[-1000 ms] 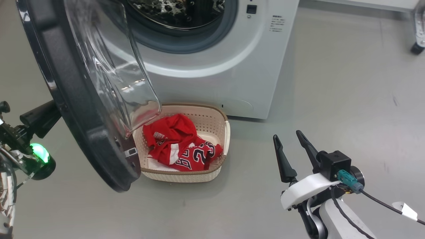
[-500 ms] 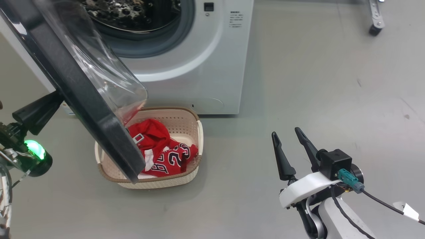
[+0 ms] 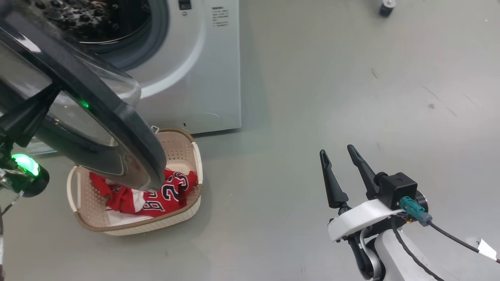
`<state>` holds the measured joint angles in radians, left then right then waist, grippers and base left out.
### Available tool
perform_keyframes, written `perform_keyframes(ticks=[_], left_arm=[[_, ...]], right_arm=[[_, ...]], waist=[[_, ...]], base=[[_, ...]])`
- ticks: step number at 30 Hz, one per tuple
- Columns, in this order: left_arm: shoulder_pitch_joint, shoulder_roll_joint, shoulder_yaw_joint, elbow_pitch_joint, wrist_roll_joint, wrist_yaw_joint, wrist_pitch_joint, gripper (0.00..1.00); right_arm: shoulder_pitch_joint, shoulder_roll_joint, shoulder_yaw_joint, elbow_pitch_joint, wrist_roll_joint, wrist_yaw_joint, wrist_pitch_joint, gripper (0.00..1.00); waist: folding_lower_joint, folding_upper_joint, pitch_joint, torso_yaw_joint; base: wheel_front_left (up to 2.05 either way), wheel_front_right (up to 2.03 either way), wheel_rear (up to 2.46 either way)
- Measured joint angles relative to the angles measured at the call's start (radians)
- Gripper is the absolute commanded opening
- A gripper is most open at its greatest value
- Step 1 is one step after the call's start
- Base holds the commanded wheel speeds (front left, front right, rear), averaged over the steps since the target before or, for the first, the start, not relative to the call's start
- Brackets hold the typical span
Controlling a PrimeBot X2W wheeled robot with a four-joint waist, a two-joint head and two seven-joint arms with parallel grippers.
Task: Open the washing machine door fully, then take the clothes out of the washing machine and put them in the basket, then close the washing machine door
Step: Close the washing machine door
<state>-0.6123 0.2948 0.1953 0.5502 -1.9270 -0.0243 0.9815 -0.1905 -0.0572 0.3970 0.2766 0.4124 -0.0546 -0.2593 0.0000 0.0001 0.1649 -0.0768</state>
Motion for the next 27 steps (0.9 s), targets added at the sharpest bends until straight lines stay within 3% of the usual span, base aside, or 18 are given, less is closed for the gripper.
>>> perform_keyframes(ticks=[13, 27], left_arm=[[-0.002, -0.022, 0.004, -0.025, 0.000, -0.014, -0.042, 0.00], [0.002, -0.091, 0.004, -0.009, 0.004, -0.063, -0.098, 0.00]], right_arm=[[0.006, 0.001, -0.029, -0.032, 0.003, -0.015, 0.000, 1.00], [0.017, 0.001, -0.062, -0.040, 0.002, -0.019, 0.000, 1.00]], waist=[[0.0000, 0.0000, 0.039, -0.110], [0.0000, 0.0000, 0.019, -0.035]], base=[[0.00, 0.00, 0.00], [0.00, 0.00, 0.00]])
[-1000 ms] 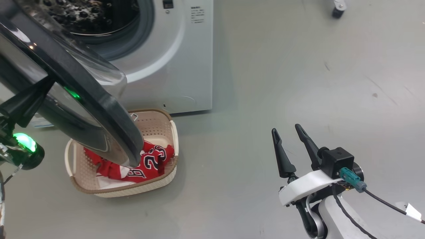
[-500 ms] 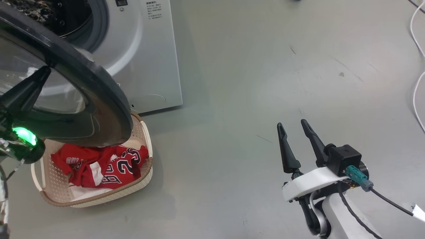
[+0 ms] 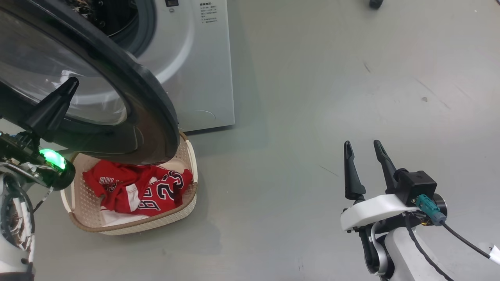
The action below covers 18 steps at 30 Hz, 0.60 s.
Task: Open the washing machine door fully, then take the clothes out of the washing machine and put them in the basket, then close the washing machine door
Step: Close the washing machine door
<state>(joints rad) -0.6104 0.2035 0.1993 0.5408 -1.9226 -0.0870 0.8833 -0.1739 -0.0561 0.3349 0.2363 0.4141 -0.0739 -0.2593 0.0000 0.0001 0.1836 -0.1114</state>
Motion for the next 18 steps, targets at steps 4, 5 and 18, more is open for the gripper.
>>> perform_keyframes(ticks=[4, 5, 18], left_arm=[[0.021, -0.006, 0.024, 0.002, 0.009, -0.015, -0.028, 0.00], [0.031, -0.007, 0.026, 0.002, 0.011, -0.017, -0.034, 0.00], [0.140, -0.053, 0.095, -0.008, 0.034, -0.033, -0.137, 0.05]], right_arm=[[0.001, 0.000, -0.005, 0.004, 0.000, 0.001, 0.000, 1.00], [0.002, 0.000, -0.005, 0.005, 0.000, 0.001, 0.000, 1.00], [0.023, 0.001, -0.002, 0.021, -0.001, 0.012, 0.000, 1.00]], waist=[[0.0000, 0.0000, -0.012, 0.032], [0.0000, 0.0000, -0.016, 0.040], [0.0000, 0.0000, -0.063, 0.116]], base=[[0.00, 0.00, 0.00], [0.00, 0.00, 0.00], [0.00, 0.00, 0.00]])
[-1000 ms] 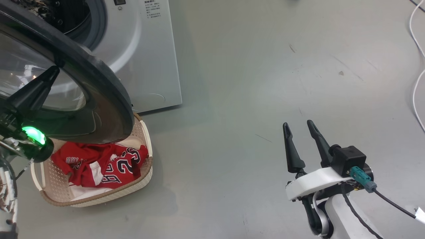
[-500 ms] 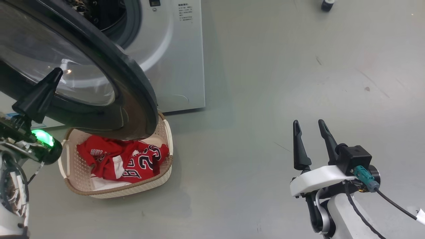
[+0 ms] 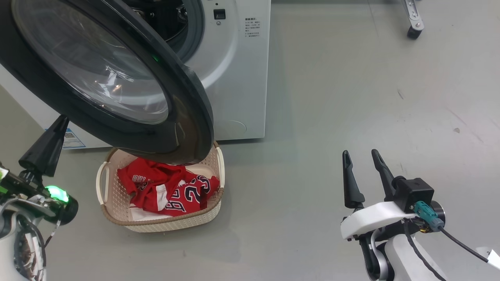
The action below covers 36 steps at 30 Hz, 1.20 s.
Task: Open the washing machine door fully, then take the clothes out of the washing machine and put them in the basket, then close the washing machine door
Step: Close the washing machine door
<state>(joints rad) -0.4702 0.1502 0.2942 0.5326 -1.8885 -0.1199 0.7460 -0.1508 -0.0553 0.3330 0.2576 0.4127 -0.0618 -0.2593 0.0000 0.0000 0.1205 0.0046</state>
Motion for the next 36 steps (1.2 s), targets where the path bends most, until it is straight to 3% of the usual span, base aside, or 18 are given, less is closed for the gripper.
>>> perform_keyframes(ticks=[1, 3, 4, 5, 10, 23, 36], left_arm=[[0.007, -0.002, 0.003, -0.002, 0.002, 0.000, -0.009, 0.16], [0.024, -0.007, 0.008, -0.013, 0.013, 0.000, -0.025, 0.49], [0.024, -0.007, 0.008, -0.013, 0.013, 0.000, -0.025, 0.93], [0.042, -0.009, 0.024, -0.039, 0.050, 0.000, -0.051, 1.00], [0.060, -0.010, 0.045, -0.095, 0.075, 0.000, -0.090, 1.00], [0.165, 0.024, 0.014, -0.339, 0.440, 0.000, -0.292, 1.00], [0.298, 0.094, -0.200, -0.501, 0.771, 0.000, -0.541, 1.00]], right_arm=[[0.000, 0.000, 0.000, 0.001, 0.000, 0.002, 0.000, 1.00], [0.000, 0.000, 0.000, 0.002, 0.000, 0.008, 0.000, 1.00], [0.000, 0.000, 0.000, 0.002, 0.000, 0.008, 0.000, 1.00], [0.000, 0.000, -0.001, 0.002, 0.000, 0.008, 0.000, 1.00], [0.000, 0.000, -0.003, 0.003, 0.000, 0.008, 0.000, 1.00], [0.000, 0.000, -0.008, 0.002, 0.000, 0.012, 0.000, 1.00], [0.000, 0.000, -0.009, 0.001, 0.000, 0.016, 0.000, 1.00]], waist=[[0.0000, 0.0000, -0.002, 0.002], [0.0000, 0.0000, -0.006, 0.004], [0.0000, 0.0000, -0.006, 0.004], [0.0000, 0.0000, -0.009, 0.005], [0.0000, 0.0000, -0.014, 0.006], [0.0000, 0.0000, -0.018, 0.010], [0.0000, 0.0000, -0.015, 0.011]], base=[[0.00, 0.00, 0.00], [0.00, 0.00, 0.00], [0.00, 0.00, 0.00], [0.00, 0.00, 0.00], [0.00, 0.00, 0.00], [0.00, 0.00, 0.00], [0.00, 0.00, 0.00]])
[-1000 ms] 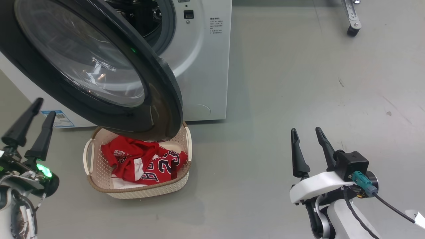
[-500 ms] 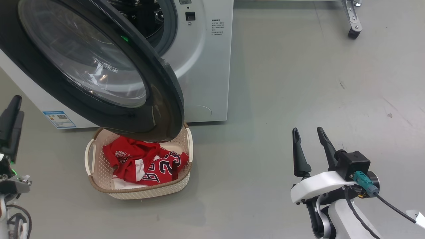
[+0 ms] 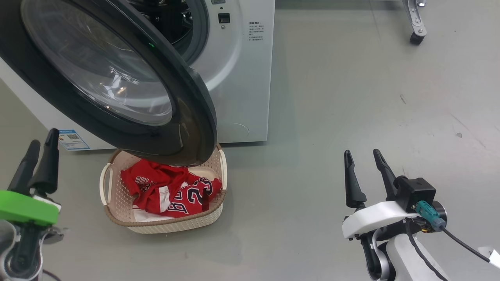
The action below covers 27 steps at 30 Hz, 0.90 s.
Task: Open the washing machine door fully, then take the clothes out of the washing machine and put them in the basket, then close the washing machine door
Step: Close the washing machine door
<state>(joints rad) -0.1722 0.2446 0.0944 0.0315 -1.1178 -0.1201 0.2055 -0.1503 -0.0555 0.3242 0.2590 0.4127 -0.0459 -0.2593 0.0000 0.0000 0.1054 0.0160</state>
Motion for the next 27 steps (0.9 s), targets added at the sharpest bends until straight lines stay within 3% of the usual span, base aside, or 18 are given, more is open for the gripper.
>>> perform_keyframes(ticks=[5, 11, 17, 21, 27], left_arm=[[0.055, 0.081, -0.076, -0.012, 0.187, -0.001, -0.157, 1.00], [0.114, 0.117, -0.172, 0.034, 0.311, -0.001, -0.315, 1.00], [0.156, 0.146, -0.206, 0.138, 0.446, -0.001, -0.473, 1.00], [0.176, 0.140, -0.201, 0.207, 0.529, -0.001, -0.485, 1.00], [0.177, 0.083, -0.165, 0.245, 0.616, 0.013, -0.467, 1.00]], right_arm=[[0.000, 0.000, 0.000, -0.002, 0.000, 0.000, 0.000, 1.00], [0.000, 0.000, -0.002, -0.005, 0.000, 0.000, 0.000, 1.00], [0.000, 0.000, -0.002, -0.006, 0.000, 0.000, 0.000, 1.00], [0.000, 0.000, -0.003, -0.007, 0.000, 0.000, 0.000, 1.00], [0.000, 0.000, -0.004, -0.008, 0.000, 0.001, 0.000, 1.00]], waist=[[0.0000, 0.0000, 0.004, -0.001], [0.0000, 0.0000, 0.005, -0.004], [0.0000, 0.0000, 0.004, -0.007], [0.0000, 0.0000, 0.002, -0.009], [0.0000, 0.0000, 0.000, -0.010]], base=[[0.00, 0.00, 0.00], [0.00, 0.00, 0.00], [0.00, 0.00, 0.00], [0.00, 0.00, 0.00], [0.00, 0.00, 0.00]])
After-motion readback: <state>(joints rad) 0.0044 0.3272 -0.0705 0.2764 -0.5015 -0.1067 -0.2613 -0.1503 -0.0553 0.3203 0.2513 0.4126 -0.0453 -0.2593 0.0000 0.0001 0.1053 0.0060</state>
